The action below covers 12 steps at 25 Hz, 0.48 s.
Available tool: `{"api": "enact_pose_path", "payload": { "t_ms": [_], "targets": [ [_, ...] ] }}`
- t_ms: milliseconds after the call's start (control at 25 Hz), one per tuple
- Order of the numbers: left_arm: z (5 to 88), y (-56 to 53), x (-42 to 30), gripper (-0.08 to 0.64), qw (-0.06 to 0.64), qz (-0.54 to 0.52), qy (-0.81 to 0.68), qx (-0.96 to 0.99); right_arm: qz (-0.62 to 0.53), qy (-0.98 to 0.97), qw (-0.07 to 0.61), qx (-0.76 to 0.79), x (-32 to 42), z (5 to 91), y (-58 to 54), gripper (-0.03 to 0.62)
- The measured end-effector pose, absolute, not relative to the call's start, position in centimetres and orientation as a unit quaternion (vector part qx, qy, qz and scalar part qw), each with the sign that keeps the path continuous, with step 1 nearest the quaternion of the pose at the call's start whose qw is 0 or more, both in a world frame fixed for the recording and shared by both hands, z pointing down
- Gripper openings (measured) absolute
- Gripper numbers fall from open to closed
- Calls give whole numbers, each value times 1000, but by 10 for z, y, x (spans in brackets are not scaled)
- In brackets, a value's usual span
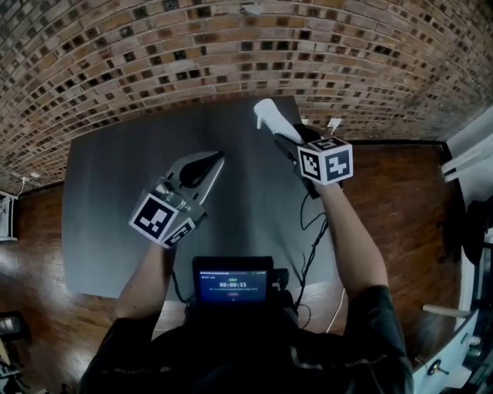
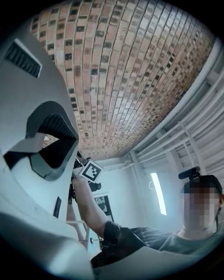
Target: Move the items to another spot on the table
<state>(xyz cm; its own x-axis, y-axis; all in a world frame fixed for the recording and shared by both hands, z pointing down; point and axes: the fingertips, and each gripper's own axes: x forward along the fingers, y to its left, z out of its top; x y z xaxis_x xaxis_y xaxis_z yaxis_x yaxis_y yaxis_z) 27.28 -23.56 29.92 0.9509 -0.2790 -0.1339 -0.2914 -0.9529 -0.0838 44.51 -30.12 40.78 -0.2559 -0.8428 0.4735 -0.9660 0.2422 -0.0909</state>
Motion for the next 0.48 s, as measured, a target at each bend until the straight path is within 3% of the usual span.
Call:
{"api": "enact_pose_path", "payload": {
  "t_ms": [480],
  "targets": [
    [319, -322, 345, -3, 54, 46, 210, -975, 204, -798, 188, 535, 488, 455, -404, 262]
  ]
}}
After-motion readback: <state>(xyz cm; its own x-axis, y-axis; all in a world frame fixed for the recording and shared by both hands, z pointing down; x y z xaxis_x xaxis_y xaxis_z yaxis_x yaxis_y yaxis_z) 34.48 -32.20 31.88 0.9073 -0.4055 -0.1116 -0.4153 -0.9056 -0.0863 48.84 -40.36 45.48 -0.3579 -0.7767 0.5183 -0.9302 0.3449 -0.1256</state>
